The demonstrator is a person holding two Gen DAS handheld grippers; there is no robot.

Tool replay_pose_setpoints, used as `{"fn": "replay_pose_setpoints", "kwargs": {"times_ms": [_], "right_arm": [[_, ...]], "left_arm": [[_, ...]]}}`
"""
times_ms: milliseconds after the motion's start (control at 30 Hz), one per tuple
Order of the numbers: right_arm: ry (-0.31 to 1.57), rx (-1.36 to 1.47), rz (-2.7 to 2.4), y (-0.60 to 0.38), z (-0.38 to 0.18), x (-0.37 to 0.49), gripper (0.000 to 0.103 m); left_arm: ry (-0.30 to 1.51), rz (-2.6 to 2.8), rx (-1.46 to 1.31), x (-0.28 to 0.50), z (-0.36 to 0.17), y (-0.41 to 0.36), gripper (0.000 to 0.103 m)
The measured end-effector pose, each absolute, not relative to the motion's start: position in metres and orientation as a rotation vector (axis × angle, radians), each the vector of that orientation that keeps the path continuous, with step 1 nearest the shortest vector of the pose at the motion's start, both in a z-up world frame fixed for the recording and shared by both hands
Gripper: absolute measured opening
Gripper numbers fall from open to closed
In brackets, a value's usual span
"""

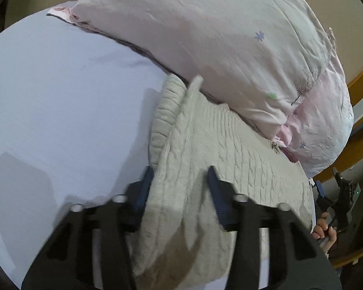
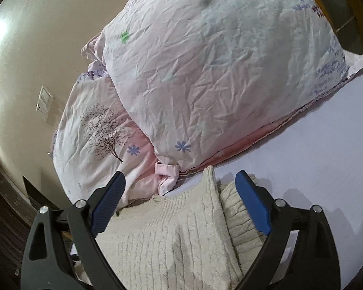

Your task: Fold small clothes

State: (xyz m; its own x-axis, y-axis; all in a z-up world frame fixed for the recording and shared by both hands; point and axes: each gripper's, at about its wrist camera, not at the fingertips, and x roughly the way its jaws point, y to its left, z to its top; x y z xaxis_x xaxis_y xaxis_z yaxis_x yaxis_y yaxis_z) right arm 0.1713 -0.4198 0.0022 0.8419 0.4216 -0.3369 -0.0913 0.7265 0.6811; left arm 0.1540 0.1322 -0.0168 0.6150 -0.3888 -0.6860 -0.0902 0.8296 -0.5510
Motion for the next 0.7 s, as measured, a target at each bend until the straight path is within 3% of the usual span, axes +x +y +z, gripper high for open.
{"fn": "replay_pose_setpoints", "kwargs": {"times_ms": [167,333,433,533,667,700], "right_arm": [[0.503,0.730,0.310,-0.435,0.007,0.170,0.092],[0.484,0.777,0.302,-0.459,0.010,0.166,0.092],[0.498,0.776,0.278,-0.475,0.008,0.167,0.092],[0.536,0.822,0.255,-0.493,0.000,0.170,0.092],[0.604,0.899,0.301,-0.508,-0.008,0.173,0.093],[0.625,0.908,0.319,-0.508,-0.010,0.175,0.096]], "left_arm": [[0.834,-0.331,-0.745,0.146,0.019,0.108,0.018],[0.743,-0.634,-0.761,0.167,0.076,0.013,0.018],[0.819,-0.850,-0.802,0.202,0.067,-0.078,0.019],[1.034,-1.018,-0.864,0.234,0.030,-0.159,0.022],[1.005,-1.042,-0.825,0.229,0.032,-0.161,0.022],[0.970,-0.999,-0.779,0.225,0.038,-0.148,0.027]]}}
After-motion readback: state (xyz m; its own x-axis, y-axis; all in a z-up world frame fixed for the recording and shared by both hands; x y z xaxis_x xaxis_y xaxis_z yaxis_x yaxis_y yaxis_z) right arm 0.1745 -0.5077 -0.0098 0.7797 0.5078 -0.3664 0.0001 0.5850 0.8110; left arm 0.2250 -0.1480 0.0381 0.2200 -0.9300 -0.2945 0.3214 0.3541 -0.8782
